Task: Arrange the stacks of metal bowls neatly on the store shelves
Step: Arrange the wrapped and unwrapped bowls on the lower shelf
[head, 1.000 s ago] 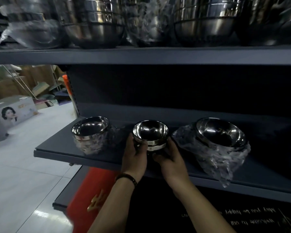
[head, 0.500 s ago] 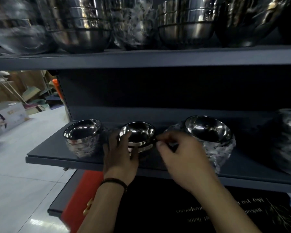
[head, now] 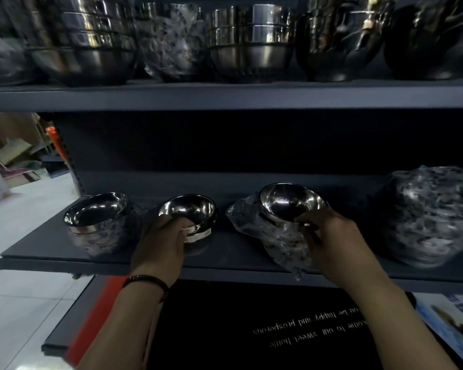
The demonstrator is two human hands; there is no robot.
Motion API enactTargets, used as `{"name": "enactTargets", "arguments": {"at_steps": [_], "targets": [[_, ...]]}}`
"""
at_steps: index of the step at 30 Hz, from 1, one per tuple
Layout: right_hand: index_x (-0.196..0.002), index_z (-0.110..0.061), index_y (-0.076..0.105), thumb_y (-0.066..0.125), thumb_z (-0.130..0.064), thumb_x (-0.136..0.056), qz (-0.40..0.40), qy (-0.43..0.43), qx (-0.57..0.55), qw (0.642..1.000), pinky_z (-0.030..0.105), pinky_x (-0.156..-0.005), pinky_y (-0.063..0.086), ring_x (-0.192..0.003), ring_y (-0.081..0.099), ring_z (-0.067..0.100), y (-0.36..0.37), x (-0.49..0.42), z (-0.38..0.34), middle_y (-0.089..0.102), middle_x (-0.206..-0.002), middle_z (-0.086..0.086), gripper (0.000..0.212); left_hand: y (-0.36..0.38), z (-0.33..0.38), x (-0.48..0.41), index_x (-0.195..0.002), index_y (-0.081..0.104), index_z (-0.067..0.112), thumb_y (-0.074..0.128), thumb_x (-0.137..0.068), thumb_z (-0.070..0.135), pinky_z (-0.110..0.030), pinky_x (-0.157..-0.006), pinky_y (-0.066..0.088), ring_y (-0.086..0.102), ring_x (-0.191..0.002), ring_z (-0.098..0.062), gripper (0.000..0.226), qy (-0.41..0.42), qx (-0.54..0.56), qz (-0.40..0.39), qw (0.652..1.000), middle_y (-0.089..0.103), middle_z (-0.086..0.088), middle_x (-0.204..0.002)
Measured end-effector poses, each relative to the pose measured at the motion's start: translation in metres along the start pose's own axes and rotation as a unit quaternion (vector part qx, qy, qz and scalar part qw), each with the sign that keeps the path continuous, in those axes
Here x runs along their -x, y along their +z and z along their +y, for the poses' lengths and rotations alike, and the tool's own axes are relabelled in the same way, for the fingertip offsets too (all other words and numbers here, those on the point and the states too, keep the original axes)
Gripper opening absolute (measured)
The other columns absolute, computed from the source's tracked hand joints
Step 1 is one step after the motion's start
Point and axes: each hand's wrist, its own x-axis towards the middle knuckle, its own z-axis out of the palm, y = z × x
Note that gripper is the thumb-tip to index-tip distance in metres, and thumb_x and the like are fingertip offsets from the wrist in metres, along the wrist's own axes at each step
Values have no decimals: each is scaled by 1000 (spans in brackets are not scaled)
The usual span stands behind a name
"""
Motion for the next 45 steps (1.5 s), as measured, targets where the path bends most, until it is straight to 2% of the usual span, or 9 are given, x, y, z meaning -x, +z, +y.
{"name": "enactTargets", "arguments": {"at_steps": [3,9,15,18,23,29,36,42,45], "targets": [[-112,-27,78,72,-9,-93,9,-8,-5,1000,42,-83,62,-96,71,20,2,-3,2,73,-112,0,27,0,-2,-2,-110,70,36,57,-101,20,-35,-93,51,59,-108,-19,22,17,17,14,1000,62,10,-116],[-102,-22,78,72,-9,-93,13,-17,11,1000,43,-79,61,-91,70,24,8,-9,0,73,-102,3,17,-6,8,-4,-102,74,29,56,-102,17,3,-79,31,53,-97,-5,22,-6,100,70,993,62,8,-105],[-102,-16,79,70,-2,-94,58,10,-8,998,6,-72,36,-78,52,7,3,-17,1,55,-90,-11,19,-17,14,8,-113,74,19,59,-102,11,-11,-95,35,56,-102,-10,20,34,94,174,980,53,12,-108],[-101,-22,79,74,-8,-95,30,50,-47,997,-4,-63,36,-77,60,7,-3,-21,3,61,-93,-8,16,-22,18,9,-114,74,19,61,-101,11,-13,-94,35,57,-100,-10,20,35,91,185,978,51,14,-107],[-81,-32,65,92,-30,-79,9,74,-38,996,5,-60,32,-77,55,-3,-2,-20,0,63,-97,-2,28,-21,19,13,-113,75,18,63,-99,7,8,-93,25,46,-96,8,21,47,93,185,977,62,0,-112],[-93,-24,68,88,-19,-85,96,48,-107,988,-6,-68,39,-80,56,-4,-6,-16,-3,57,-104,-3,23,-19,18,14,-114,75,18,63,-100,8,7,-95,25,48,-99,6,21,62,84,181,978,66,-4,-114],[-94,-25,70,87,-32,-85,150,92,-192,966,15,-69,44,-86,67,5,-13,-20,3,69,-103,1,21,-24,15,14,-116,75,22,61,-101,13,9,-89,26,48,-93,9,22,36,94,184,978,67,-5,-117],[-97,-25,66,84,-32,-88,185,77,-186,962,9,-71,41,-87,64,7,-26,-20,-5,68,-106,3,21,-26,13,13,-115,75,19,63,-99,8,8,-92,25,47,-94,8,23,44,78,196,977,69,-9,-115],[-100,-27,64,85,-29,-88,182,27,-152,971,-4,-69,38,-87,58,-14,-34,-13,-18,59,-106,-5,24,-31,12,12,-115,75,19,61,-100,10,7,-91,27,51,-93,4,23,42,79,198,976,69,-8,-114]]}}
